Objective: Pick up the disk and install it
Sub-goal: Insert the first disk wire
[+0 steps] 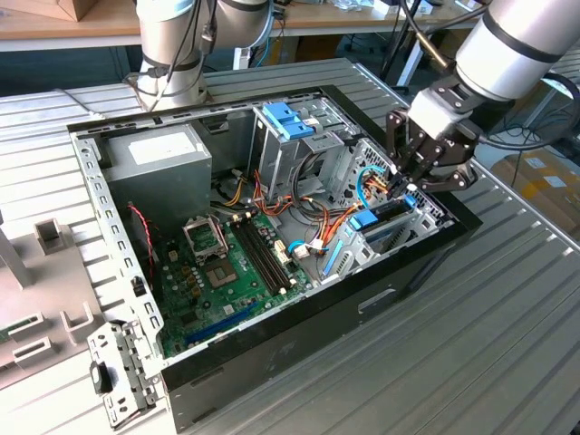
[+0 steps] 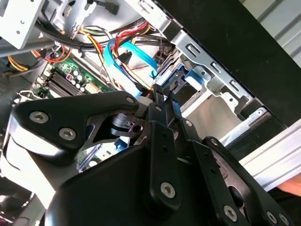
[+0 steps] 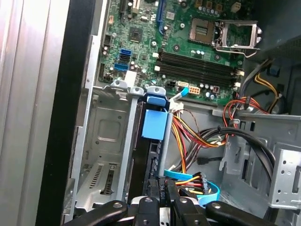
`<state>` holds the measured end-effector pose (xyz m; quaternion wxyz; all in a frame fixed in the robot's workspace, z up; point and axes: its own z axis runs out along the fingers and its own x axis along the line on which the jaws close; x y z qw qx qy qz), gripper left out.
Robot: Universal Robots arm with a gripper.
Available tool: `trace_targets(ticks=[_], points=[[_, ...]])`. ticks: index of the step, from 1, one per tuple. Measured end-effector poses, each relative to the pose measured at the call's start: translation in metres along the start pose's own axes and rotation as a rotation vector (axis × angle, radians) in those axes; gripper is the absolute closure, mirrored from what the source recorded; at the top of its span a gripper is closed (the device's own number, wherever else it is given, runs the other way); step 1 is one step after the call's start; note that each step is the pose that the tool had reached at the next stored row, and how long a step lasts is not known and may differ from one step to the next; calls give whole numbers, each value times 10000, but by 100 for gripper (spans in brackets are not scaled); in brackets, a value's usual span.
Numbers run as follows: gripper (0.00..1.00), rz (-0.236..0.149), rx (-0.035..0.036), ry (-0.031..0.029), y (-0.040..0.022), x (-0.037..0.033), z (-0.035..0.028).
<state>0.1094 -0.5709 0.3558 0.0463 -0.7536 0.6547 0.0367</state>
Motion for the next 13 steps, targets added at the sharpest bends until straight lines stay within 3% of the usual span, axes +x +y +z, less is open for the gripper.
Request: trace_targets(ticks=[13], points=[[82,1488,173,32,1,2,18]])
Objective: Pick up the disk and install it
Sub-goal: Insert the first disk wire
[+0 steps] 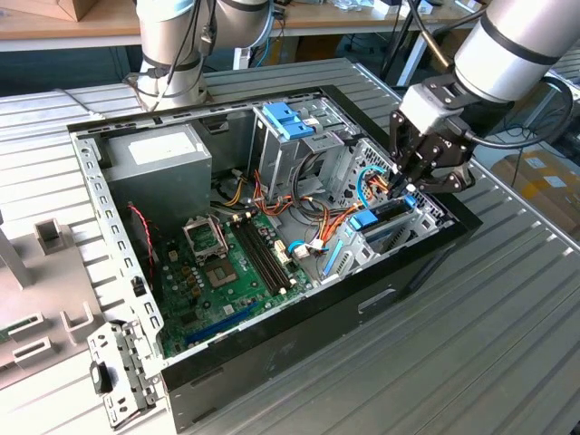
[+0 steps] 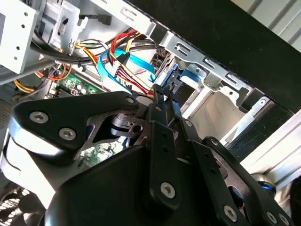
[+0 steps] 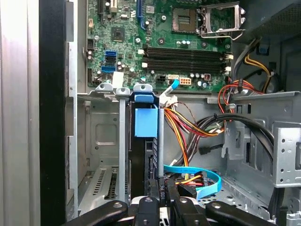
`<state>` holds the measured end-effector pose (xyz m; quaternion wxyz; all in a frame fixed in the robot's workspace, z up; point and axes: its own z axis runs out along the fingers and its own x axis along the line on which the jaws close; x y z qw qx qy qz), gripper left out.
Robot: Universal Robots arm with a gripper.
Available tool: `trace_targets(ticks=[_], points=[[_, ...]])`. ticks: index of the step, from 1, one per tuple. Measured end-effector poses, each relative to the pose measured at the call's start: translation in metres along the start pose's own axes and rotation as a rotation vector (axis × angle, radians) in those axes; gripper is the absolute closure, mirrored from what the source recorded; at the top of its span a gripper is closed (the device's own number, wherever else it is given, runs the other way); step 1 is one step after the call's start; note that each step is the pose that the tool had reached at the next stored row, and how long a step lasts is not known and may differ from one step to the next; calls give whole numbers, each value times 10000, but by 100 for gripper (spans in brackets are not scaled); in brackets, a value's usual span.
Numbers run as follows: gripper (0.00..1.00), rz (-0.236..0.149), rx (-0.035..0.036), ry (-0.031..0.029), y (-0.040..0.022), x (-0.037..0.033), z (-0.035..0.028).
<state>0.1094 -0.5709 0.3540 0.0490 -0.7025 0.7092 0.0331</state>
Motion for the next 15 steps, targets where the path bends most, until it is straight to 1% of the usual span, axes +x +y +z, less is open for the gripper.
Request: trace_targets(ticks=[7,9,15], points=[[82,683,80,15,0,1,8],[82,955,112,21,0,1,10],[82,1496,175,33,0,2,16]])
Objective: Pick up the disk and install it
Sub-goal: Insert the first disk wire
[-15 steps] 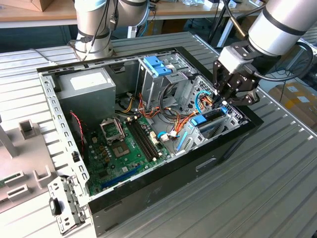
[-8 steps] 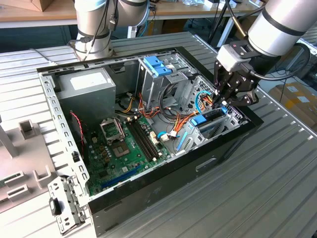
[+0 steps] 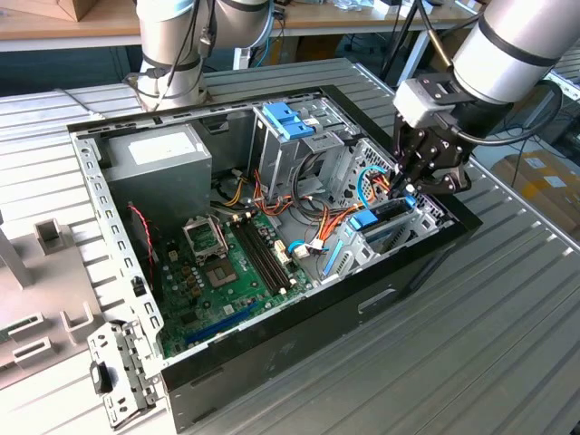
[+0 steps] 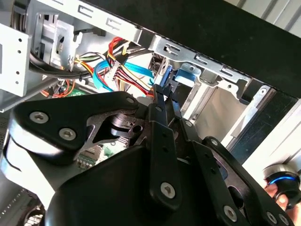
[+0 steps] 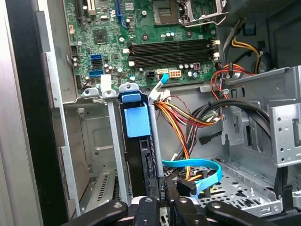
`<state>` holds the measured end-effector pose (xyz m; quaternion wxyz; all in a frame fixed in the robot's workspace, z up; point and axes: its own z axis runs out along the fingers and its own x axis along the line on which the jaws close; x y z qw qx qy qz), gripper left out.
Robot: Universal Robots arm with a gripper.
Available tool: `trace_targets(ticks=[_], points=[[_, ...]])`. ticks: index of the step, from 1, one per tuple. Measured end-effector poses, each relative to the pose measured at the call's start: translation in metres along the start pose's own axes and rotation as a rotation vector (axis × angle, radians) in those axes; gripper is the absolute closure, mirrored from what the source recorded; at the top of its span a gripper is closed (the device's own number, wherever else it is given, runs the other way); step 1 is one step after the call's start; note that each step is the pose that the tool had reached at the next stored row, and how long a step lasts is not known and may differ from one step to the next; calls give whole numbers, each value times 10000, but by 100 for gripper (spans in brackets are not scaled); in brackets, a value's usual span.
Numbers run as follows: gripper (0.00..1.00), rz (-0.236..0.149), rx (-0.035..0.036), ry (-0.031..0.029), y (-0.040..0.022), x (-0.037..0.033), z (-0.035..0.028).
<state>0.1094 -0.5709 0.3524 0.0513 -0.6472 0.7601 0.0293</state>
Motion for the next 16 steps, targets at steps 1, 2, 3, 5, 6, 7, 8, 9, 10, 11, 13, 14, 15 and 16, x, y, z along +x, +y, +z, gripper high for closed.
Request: trace_targets(ticks=[1,2,3,5,6,7,8,9,10,11,13,14,15,16], points=[[82,74,9,2,0,0,1],[82,173,20,3,0,0,2],[82,283,33,6,0,0,3],[82,477,55,10,0,0,4],[82,585,68,12,0,0,5],[82,732,85,16,0,1,6],[82,822,96,18,0,1,6],[82,904,105,20,0,1,7],[82,945,109,21,0,1,7],[82,953,111,21,1,1,7],[82,954,112,22,6,6,6],[82,953,111,21,10,13,7],[82,942,110,21,14,19,7],[82,895,104,19,17,21,8]])
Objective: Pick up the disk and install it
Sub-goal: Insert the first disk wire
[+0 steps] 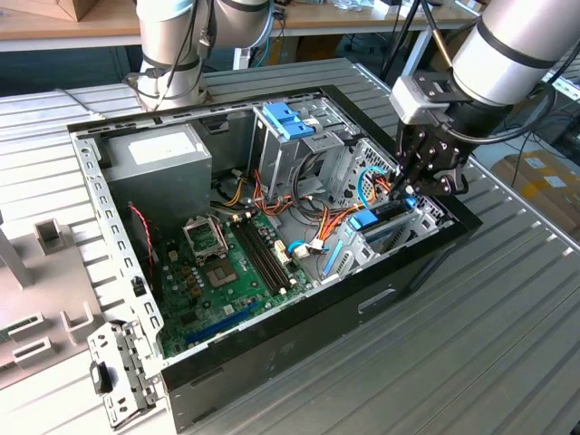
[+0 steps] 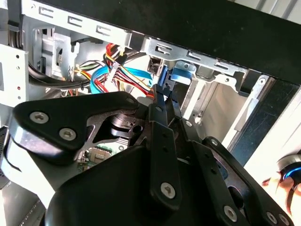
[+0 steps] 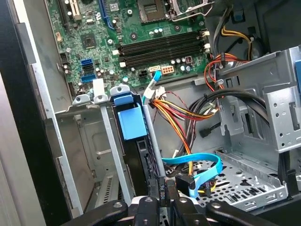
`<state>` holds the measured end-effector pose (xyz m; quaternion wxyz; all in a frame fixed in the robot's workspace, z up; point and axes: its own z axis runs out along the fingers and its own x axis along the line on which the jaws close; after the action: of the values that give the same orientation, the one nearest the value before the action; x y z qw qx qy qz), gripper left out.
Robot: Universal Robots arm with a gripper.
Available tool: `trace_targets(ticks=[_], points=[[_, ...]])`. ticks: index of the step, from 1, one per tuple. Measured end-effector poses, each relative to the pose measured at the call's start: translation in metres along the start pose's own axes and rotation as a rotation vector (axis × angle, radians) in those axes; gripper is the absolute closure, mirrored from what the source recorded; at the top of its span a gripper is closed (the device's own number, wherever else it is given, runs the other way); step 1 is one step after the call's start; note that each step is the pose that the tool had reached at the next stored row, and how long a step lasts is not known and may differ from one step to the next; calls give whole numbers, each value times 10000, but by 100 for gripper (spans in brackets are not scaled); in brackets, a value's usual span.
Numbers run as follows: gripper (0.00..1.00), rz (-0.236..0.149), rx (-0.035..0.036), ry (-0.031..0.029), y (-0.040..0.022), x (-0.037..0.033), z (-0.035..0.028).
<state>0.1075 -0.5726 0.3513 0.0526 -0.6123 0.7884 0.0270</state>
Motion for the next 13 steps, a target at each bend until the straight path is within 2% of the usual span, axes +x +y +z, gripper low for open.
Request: trace_targets(ticks=[2,3,4,8,9,10,13], points=[[82,-274,-31,-5,2,1,1],[82,-637,-74,-14,2,2,4],[82,-828,-96,-17,2,2,5],[82,-896,-105,-19,0,9,8],[82,-1110,-129,-23,0,10,11],[82,-1501,-175,-33,0,10,16],[82,-1545,-180,-35,-1,17,26]])
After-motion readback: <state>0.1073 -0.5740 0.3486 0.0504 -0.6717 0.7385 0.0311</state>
